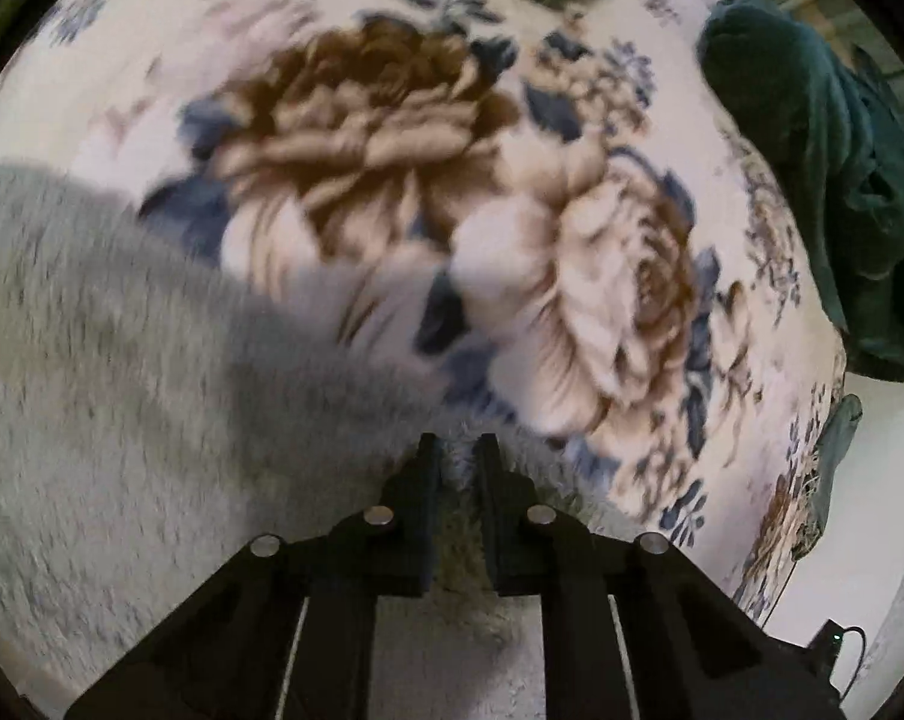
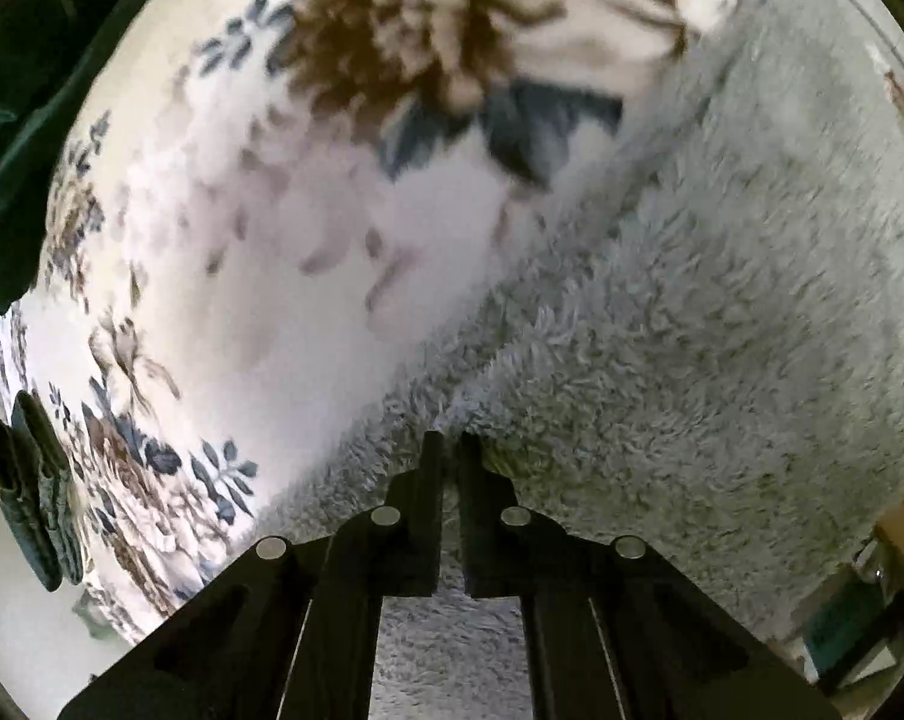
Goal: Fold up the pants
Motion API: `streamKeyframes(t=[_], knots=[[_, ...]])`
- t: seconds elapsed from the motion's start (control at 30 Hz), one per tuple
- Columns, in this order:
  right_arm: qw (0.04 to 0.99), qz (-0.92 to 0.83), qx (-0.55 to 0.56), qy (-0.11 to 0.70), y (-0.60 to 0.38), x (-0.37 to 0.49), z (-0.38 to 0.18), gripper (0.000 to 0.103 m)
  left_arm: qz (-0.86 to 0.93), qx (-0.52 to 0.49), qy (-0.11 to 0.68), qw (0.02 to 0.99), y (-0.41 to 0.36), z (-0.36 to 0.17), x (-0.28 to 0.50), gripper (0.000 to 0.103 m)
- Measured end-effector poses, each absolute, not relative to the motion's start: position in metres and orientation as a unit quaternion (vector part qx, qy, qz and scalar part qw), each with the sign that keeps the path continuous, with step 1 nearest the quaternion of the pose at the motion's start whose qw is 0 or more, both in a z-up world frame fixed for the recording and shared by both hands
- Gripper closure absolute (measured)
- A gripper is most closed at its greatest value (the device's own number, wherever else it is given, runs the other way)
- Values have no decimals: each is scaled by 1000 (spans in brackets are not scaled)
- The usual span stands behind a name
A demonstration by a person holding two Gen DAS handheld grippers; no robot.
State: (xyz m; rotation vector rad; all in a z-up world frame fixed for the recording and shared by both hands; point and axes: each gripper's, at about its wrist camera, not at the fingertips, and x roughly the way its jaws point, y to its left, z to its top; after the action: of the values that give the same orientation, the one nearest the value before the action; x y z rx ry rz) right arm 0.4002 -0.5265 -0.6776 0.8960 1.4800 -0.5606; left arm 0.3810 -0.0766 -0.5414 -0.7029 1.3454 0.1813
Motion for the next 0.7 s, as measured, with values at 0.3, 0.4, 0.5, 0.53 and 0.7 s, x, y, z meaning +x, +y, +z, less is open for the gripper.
streamKeyframes(t=[0.3,0.4,0.5,0.53,0.7], knots=[[645,-234,374,624,-539,428,-659,103,62,-313,597,736,-69,-531,415,96],[627,-147,337,687,-517,442,-669,95,49,-307,611,728,-71,-526,410,93],[635,-93,213,737,-484,445,-666,59,43,-291,629,720,-77,-517,392,66],[625,-95,193,751,-479,442,-669,56,43,-280,638,716,-82,-513,382,55],[563,-126,347,740,-503,427,-697,56,49,-346,652,673,-100,-525,352,40]])
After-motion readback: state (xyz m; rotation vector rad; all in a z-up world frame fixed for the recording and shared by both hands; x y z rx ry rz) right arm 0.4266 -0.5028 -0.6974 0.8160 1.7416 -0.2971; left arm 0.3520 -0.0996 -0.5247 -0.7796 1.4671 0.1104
